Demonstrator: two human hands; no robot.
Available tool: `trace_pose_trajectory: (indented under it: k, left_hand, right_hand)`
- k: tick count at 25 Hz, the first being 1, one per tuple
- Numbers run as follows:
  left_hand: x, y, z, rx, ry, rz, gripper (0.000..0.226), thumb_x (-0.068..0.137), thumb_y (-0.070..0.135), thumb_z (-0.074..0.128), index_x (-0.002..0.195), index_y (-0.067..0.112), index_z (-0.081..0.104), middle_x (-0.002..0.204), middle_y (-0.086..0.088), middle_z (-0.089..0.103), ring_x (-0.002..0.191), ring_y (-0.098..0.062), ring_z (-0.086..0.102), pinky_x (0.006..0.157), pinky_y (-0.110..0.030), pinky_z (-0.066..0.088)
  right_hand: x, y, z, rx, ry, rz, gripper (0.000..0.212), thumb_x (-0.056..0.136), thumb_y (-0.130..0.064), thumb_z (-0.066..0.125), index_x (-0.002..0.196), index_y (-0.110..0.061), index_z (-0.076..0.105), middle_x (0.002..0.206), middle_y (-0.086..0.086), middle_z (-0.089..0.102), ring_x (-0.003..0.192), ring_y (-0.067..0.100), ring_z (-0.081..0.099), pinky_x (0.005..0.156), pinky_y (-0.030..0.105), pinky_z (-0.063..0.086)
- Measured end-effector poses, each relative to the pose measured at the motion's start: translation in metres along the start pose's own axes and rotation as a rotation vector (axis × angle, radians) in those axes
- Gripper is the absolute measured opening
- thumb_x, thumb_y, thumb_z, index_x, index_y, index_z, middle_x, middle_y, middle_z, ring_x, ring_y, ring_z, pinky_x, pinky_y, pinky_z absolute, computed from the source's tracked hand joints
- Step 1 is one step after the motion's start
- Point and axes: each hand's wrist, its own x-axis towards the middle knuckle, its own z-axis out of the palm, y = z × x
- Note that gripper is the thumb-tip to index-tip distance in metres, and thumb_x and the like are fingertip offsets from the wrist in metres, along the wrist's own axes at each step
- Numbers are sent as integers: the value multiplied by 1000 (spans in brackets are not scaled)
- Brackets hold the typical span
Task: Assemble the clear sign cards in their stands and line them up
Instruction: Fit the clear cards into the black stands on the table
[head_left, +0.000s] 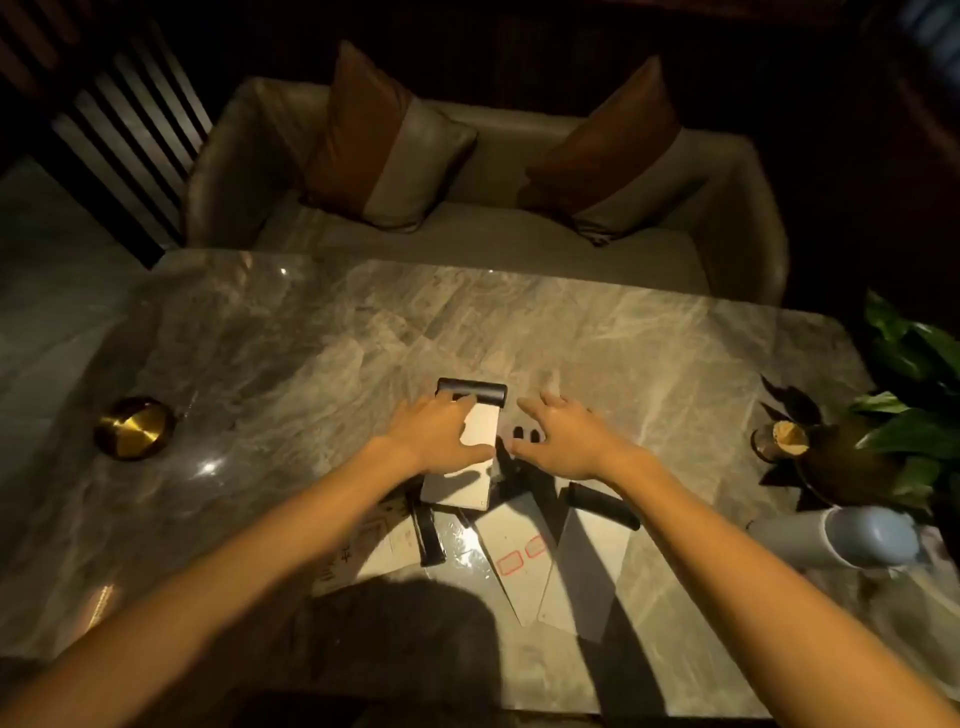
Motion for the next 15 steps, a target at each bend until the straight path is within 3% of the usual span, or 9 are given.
trace_pose_trajectory:
  k: [4, 7, 13, 15]
  left_hand:
    - [-11, -7, 35, 18, -76, -40, 90, 83, 67, 56, 156, 24, 25, 156, -12, 36, 142, -35, 36, 108, -53, 39]
    - [-17, -15, 57, 14, -88, -44, 88, 83, 68, 55, 153, 25, 25, 151, -10, 41, 135, -33, 43, 105, -50, 43]
    - [-14, -28, 98, -32, -210, -143, 86, 89, 57, 61, 156, 30, 15, 161, -5, 27, 143, -31, 36, 113, -46, 35]
    - [-17, -33, 108, -54, -165, -117, 86, 89, 52, 66, 156, 28, 19, 160, -7, 30, 140, -31, 40, 114, -44, 38]
  right_hand:
    - [-3, -4, 44, 67, -35, -37, 72, 88, -59, 54, 149, -29, 30, 143, 12, 43, 128, 35, 46, 102, 55, 42]
    - [-6, -10, 74, 166, -30, -65, 63, 89, -51, 61, 143, -30, 35, 128, 8, 52, 111, 31, 56, 91, 46, 51]
    - [-14, -22, 110, 243, -27, -53, 46, 94, -34, 60, 134, -19, 44, 131, 9, 53, 116, 30, 54, 94, 43, 51]
    - [-15, -24, 117, 274, 14, -19, 45, 95, -31, 59, 135, -16, 48, 137, 9, 50, 119, 29, 52, 98, 41, 49]
